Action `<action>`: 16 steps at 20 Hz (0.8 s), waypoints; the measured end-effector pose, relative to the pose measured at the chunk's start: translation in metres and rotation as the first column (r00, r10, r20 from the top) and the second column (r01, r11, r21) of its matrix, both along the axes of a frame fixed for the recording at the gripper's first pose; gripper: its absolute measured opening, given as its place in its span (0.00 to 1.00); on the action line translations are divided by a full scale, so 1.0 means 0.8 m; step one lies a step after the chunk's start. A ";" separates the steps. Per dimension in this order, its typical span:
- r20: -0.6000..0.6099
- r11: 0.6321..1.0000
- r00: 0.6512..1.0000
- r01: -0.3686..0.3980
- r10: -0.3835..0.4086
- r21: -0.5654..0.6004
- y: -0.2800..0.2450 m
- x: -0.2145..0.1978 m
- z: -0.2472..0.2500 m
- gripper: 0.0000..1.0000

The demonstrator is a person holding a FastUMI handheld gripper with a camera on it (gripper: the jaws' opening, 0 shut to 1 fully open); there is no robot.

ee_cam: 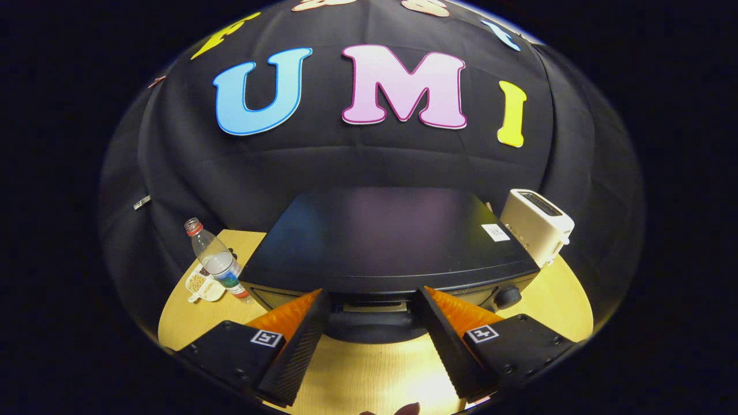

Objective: Open the toaster oven, put the food inside, and close the toaster oven door.

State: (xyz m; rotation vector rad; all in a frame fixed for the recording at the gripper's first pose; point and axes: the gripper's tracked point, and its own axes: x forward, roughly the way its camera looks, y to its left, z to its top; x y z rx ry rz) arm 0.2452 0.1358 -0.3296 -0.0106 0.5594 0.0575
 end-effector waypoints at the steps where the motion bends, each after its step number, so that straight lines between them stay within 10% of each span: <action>1: 0.000 1.000 1.000 0.015 -0.015 0.011 0.000 -0.002 -0.001 0.99; 16: -0.151 1.000 0.988 0.021 -0.021 -0.007 -0.017 -0.157 -0.094 1.00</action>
